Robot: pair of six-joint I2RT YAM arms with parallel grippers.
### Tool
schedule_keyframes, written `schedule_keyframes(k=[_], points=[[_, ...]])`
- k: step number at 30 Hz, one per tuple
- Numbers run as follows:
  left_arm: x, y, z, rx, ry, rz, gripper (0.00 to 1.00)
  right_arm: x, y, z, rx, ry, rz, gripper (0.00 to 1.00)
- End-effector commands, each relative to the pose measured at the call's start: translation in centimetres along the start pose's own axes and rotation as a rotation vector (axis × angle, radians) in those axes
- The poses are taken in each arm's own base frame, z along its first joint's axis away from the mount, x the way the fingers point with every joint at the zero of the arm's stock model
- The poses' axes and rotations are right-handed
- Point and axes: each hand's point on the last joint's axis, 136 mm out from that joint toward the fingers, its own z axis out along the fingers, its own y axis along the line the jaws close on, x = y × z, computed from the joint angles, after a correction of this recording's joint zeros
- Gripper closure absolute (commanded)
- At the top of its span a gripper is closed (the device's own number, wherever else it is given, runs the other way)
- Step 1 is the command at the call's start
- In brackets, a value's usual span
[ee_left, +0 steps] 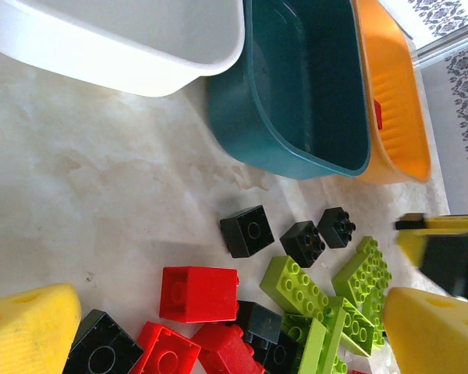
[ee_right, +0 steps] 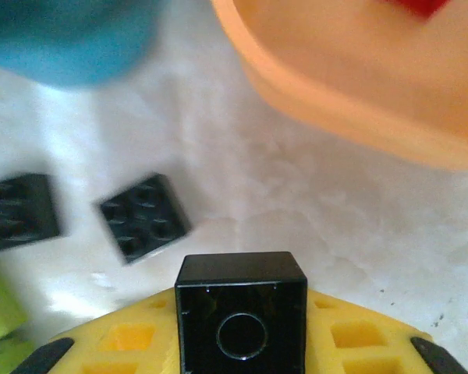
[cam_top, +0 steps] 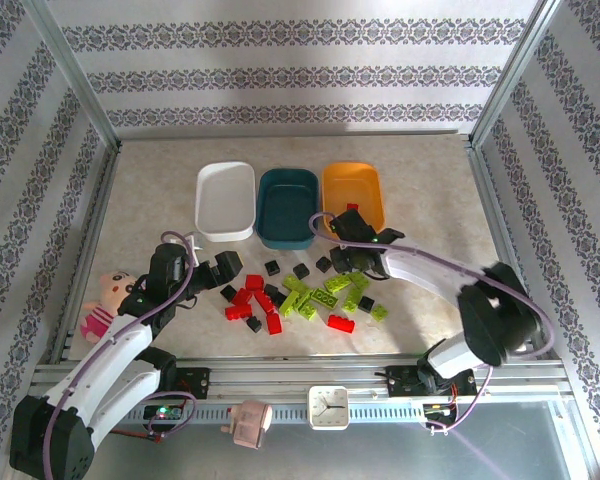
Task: Sort the legos into containers by color
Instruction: Pick up the lego from the center of the table, then place the lego in the container.
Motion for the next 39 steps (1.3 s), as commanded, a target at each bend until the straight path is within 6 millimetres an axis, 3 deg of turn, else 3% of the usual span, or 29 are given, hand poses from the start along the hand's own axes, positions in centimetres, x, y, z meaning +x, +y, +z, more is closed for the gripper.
schedule_keyframes(k=[1, 4, 11, 17, 21, 25, 27, 29, 35, 39], points=[[-0.6, -0.5, -0.8, -0.015, -0.019, 0.026, 0.01, -2.4, 2.4, -3.0, -0.094, -0.091, -0.006, 0.74], [-0.8, -0.2, -1.1, -0.04, -0.028, 0.021, 0.01, -5.8, 4.2, -3.1, -0.133, -0.127, -0.013, 0.74], [-0.5, 0.9, -1.8, -0.114, -0.012, 0.003, 0.0, -13.5, 6.6, 2.4, -0.086, -0.141, -0.013, 0.74], [-0.2, 2.2, -2.1, -0.18, -0.012, -0.007, 0.04, -16.1, 5.9, 7.9, -0.04, -0.109, 0.047, 0.74], [-0.1, 2.6, -2.2, -0.201, -0.009, -0.012, 0.05, -17.3, 4.9, 10.5, -0.018, -0.086, 0.095, 0.72], [0.2, 2.9, -2.1, -0.213, -0.001, -0.017, 0.05, -17.5, 3.9, 12.4, 0.005, -0.052, 0.122, 0.63], [0.3, 3.1, -2.1, -0.216, 0.004, -0.019, 0.05, -17.6, 3.7, 12.9, -0.006, -0.045, 0.136, 0.53], [0.4, 3.1, -2.0, -0.219, 0.008, -0.017, 0.05, -18.4, 3.8, 12.5, -0.03, -0.066, 0.145, 0.43], [0.7, 3.6, -1.6, -0.255, 0.044, -0.005, 0.13, -19.7, 4.9, 7.5, -0.091, -0.165, 0.124, 0.4], [1.5, 4.2, -1.2, -0.29, 0.06, 0.025, 0.18, -17.5, 6.1, 4.3, -0.138, -0.214, 0.103, 0.4]])
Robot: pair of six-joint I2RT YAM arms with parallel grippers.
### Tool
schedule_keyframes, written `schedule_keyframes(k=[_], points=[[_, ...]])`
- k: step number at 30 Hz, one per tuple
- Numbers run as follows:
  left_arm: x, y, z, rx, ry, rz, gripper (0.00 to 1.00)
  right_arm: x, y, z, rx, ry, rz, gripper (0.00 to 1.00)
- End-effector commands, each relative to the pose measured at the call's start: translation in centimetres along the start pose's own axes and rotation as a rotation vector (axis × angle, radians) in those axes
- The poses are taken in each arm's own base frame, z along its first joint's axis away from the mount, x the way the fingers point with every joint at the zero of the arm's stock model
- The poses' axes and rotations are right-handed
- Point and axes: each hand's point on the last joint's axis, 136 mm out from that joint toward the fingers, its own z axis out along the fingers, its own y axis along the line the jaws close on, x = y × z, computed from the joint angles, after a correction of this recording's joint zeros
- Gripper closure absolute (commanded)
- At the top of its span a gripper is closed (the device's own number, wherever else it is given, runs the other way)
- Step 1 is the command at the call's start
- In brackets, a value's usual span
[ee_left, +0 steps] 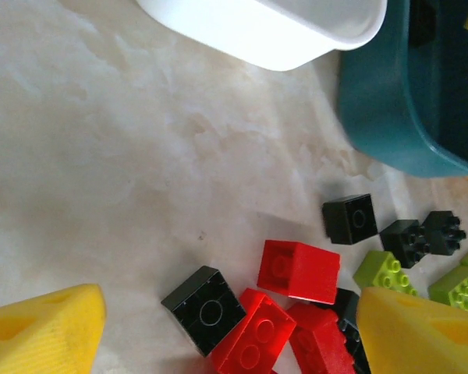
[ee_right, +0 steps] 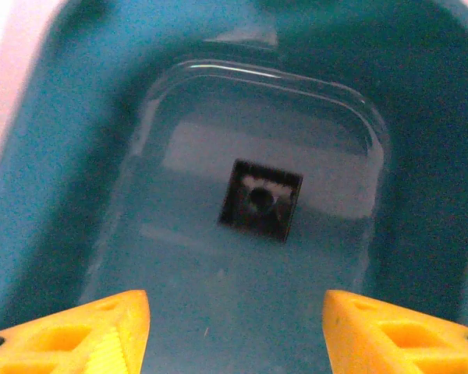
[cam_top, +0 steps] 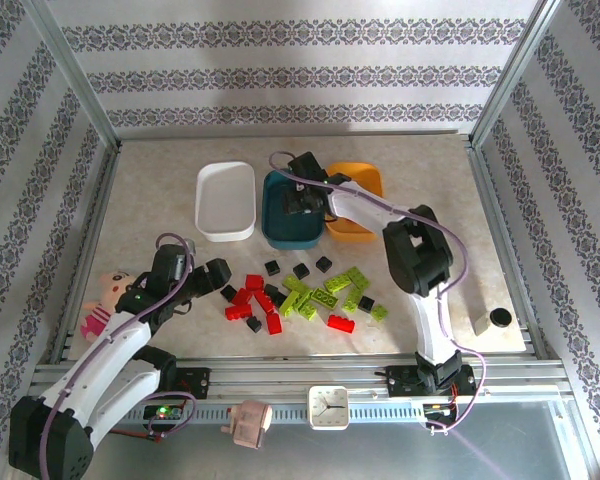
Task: Sort the legos into containers by color
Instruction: Place the lego in the container, then pick up the lego from the center of the table.
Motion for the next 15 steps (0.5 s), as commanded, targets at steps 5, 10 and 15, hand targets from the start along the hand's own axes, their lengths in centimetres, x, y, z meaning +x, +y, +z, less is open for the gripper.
schedule_keyframes(k=[5, 10, 15], points=[[1.7, 0.2, 2.0, -0.067, 0.057, 0.084, 0.23, 2.9, 2.7, -6.3, -0.112, -0.097, -0.034, 0.4], [2.6, 0.8, 3.9, -0.112, 0.085, 0.094, 0.24, 5.5, 1.8, -7.8, -0.131, -0.1, -0.015, 0.4], [2.7, 0.4, 5.3, -0.108, 0.095, 0.102, 0.26, 6.6, 0.9, -9.2, -0.122, -0.116, -0.017, 0.4]])
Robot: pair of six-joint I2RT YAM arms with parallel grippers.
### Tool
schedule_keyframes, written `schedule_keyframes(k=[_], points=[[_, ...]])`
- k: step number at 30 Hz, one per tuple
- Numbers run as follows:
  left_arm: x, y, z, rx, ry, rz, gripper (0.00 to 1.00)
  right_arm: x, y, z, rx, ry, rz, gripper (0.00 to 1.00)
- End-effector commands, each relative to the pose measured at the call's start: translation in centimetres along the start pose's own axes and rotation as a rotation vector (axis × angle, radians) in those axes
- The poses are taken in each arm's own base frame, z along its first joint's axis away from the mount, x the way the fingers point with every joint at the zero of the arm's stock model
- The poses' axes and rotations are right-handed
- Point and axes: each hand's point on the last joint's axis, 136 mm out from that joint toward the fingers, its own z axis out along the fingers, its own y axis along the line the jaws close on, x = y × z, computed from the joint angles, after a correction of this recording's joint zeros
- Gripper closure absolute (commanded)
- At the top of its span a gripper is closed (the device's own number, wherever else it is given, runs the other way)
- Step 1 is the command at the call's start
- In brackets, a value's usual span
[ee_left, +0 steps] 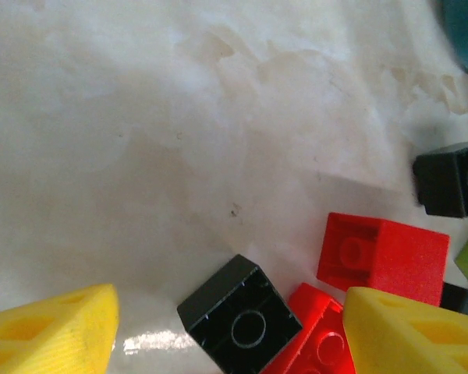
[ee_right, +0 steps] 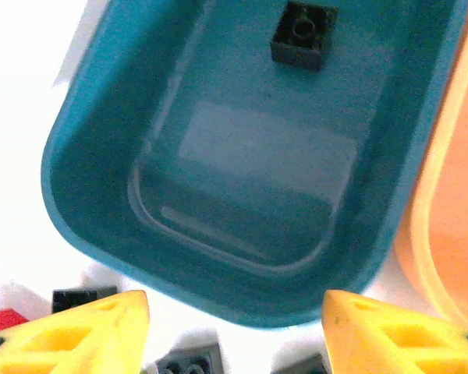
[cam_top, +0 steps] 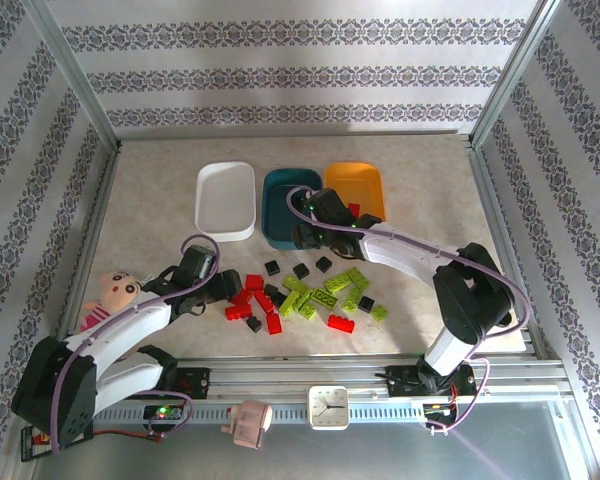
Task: Sort the legos into containers by color
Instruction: Pick up the lego from the center of the table.
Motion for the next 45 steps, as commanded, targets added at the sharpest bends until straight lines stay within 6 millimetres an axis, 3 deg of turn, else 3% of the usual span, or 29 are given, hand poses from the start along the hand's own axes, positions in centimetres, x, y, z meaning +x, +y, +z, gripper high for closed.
schedule_keyframes(k=[1, 9, 16, 23, 25, 30, 34, 40, 43, 45], points=[[-0.8, -0.8, 0.7, 0.01, -0.04, 0.015, 0.27, -1.5, -0.1, -1.9, -0.015, -0.08, 0.02, 0.4], [1.3, 1.0, 2.1, -0.049, 0.019, -0.023, 0.34, -0.9, -0.7, -2.9, -0.01, -0.1, 0.02, 0.4], [2.5, 4.2, 0.7, -0.175, 0.016, -0.044, 0.5, -0.7, -1.2, -3.7, -0.011, -0.116, 0.029, 0.4], [3.4, 3.2, 0.1, -0.144, 0.025, -0.022, 0.31, -0.7, -1.2, -4.0, -0.019, -0.123, 0.037, 0.39], [3.6, 3.4, 0.5, -0.16, 0.035, -0.018, 0.32, -0.7, -1.2, -4.0, -0.021, -0.125, 0.039, 0.39], [3.6, 4.0, 1.7, -0.201, 0.037, -0.009, 0.45, -0.8, -1.1, -4.7, -0.028, -0.135, 0.037, 0.39], [2.9, 3.6, 1.8, -0.196, 0.018, 0.003, 0.53, -0.8, -1.3, -5.3, -0.03, -0.15, 0.039, 0.39], [1.4, 1.9, 0.7, -0.16, -0.01, 0.049, 0.74, -0.7, -1.6, -6.2, -0.039, -0.16, 0.059, 0.39], [-0.1, -0.5, -0.8, -0.119, -0.039, 0.096, 0.77, -0.4, -2.2, -6.6, -0.038, -0.169, 0.08, 0.39], [-1.7, -3.2, -2.0, -0.068, -0.077, 0.133, 0.77, -0.1, -2.6, -7.0, -0.035, -0.174, 0.093, 0.39]])
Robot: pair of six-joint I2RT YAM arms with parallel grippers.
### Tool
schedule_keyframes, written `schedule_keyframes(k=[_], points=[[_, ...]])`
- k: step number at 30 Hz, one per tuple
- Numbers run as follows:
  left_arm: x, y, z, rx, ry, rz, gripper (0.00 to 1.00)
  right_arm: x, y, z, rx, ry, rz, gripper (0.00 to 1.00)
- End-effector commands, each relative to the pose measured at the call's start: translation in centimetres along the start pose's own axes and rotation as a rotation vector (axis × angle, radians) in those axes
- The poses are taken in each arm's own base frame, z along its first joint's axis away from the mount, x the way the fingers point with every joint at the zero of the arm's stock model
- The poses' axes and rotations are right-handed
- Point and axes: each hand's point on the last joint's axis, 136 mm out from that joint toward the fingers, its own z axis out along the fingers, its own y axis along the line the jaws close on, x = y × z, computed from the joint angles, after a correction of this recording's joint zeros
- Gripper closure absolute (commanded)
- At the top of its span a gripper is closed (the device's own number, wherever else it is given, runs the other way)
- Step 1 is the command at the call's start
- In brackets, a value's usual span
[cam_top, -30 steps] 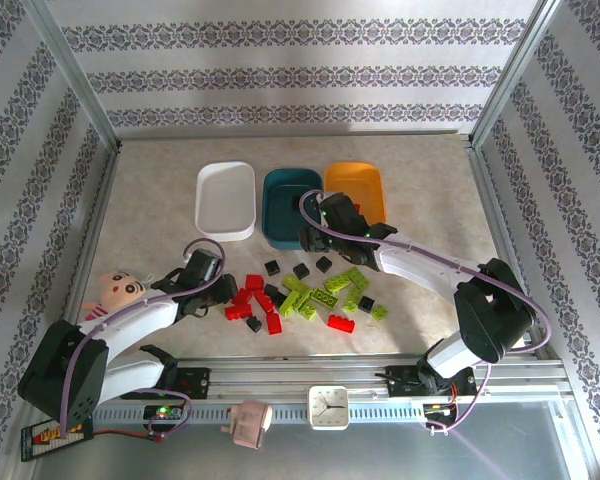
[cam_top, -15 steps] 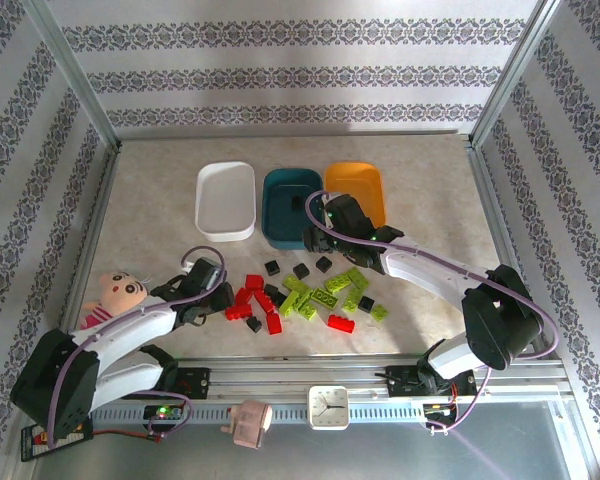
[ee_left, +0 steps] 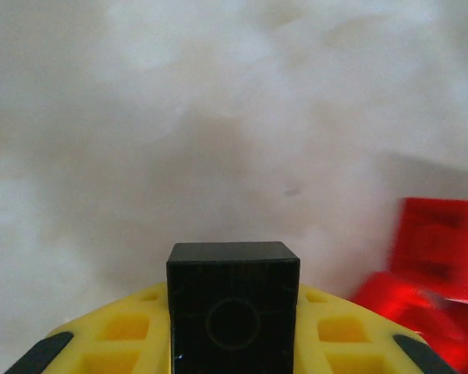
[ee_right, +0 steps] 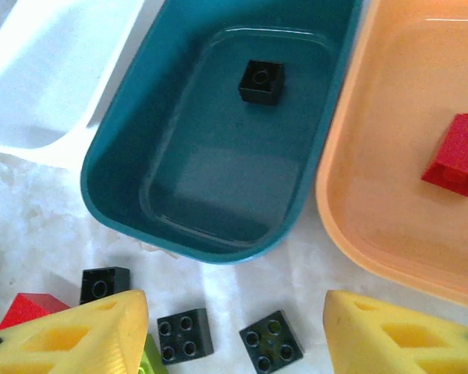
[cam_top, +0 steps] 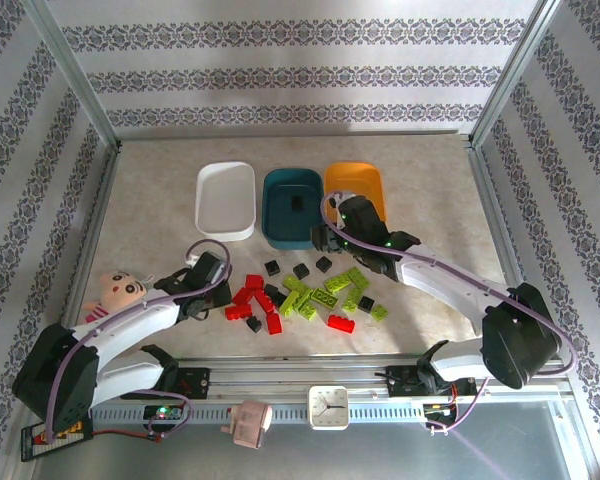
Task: Sort the legos into containers by color
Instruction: Pick up the lego from the center of the table, then place the lego in the container.
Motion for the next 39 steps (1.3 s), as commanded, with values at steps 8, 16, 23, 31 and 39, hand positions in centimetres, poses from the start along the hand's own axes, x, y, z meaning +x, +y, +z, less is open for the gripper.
schedule_keyframes(k=[8, 16, 23, 31, 39], points=[[-10.0, -15.6, -2.5, 0.226, -0.114, 0.219, 0.77, 1.8, -2.5, -1.9, 0.03, -0.018, 0.091, 0.39], [-16.6, -19.6, 4.5, 0.152, -0.074, 0.25, 0.78, 4.4, -4.4, -3.2, 0.067, 0.006, 0.114, 0.38], [-18.6, -20.9, 8.1, 0.12, -0.04, 0.254, 0.68, 5.3, -5.2, -4.0, 0.086, 0.007, 0.13, 0.35], [-19.4, -20.9, 6.3, 0.167, -0.055, 0.234, 0.37, 4.7, -5.1, -4.6, 0.086, -0.005, 0.135, 0.32], [-15.4, -20.2, -1.3, 0.348, -0.119, 0.214, 0.26, 5.3, -4.6, -4.5, 0.056, 0.038, 0.136, 0.31]])
